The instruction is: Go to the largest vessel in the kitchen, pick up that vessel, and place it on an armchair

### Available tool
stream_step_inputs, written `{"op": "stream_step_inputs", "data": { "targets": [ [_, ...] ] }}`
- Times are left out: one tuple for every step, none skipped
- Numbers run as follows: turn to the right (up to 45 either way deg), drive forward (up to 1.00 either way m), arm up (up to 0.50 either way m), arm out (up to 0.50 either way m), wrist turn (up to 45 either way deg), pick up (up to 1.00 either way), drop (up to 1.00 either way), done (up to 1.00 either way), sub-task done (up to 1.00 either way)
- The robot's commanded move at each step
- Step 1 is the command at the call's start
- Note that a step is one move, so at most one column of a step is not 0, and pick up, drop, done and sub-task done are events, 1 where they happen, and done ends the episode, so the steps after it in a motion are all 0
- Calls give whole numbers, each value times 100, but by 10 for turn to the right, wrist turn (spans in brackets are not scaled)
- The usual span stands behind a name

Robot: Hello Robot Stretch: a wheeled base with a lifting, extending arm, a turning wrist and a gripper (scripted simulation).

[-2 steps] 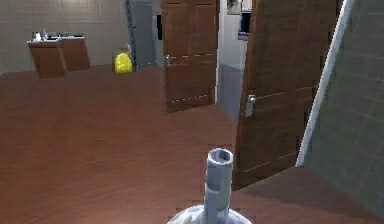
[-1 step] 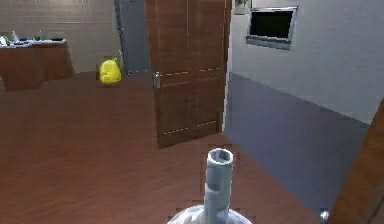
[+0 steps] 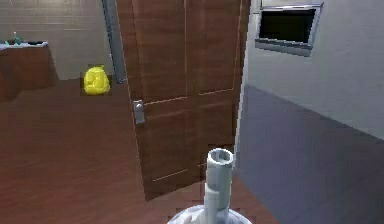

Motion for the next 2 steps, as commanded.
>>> {"op": "stream_step_inputs", "data": {
  "targets": [
    [360,0,0,0,0,0,0,0,0],
    [0,100,0,0,0,0,0,0,0]
  ]
}}
